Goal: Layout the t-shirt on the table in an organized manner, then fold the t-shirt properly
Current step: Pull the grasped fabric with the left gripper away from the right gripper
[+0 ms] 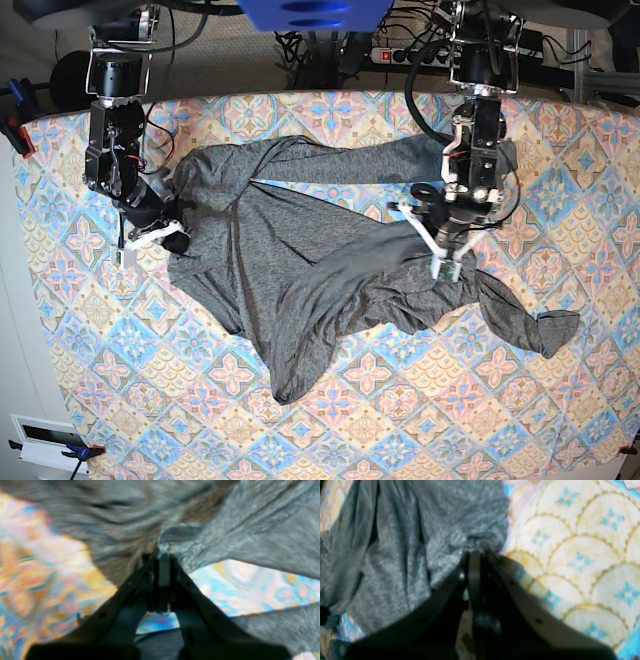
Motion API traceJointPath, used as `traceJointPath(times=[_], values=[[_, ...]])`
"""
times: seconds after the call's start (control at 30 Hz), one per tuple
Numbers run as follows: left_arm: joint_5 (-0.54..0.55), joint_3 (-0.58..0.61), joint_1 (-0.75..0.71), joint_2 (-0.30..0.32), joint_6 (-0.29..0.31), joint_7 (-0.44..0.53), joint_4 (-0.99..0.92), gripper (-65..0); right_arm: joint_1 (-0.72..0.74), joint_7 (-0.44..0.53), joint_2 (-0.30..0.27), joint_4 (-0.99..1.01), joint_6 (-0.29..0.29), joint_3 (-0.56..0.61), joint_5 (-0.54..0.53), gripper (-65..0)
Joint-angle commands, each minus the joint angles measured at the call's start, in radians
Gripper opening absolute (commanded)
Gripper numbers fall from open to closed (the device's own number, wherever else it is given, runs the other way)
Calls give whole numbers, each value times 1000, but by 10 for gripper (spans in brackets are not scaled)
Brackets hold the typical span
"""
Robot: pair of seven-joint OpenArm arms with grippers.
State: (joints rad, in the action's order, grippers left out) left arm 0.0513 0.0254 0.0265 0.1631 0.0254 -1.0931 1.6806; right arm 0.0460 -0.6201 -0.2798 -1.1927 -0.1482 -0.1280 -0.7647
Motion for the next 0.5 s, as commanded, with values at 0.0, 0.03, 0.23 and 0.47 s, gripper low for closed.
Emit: traceJointPath(times=[0.0, 0.03, 0.23, 0.47], values=[[2, -12, 16, 3, 0, 15, 40, -650, -10, -42, -9, 38, 66, 1, 81, -646], [2, -23, 13, 5, 1, 12, 59, -650, -10, -36, -9, 50, 66, 1, 81, -646], [0, -111, -53, 45, 3, 9, 212, -650, -10, -21, -11, 95, 66, 1, 95, -648], [5, -203, -161, 114, 5, 18, 289, -650, -10, -17, -9, 93, 66, -3, 360, -649]])
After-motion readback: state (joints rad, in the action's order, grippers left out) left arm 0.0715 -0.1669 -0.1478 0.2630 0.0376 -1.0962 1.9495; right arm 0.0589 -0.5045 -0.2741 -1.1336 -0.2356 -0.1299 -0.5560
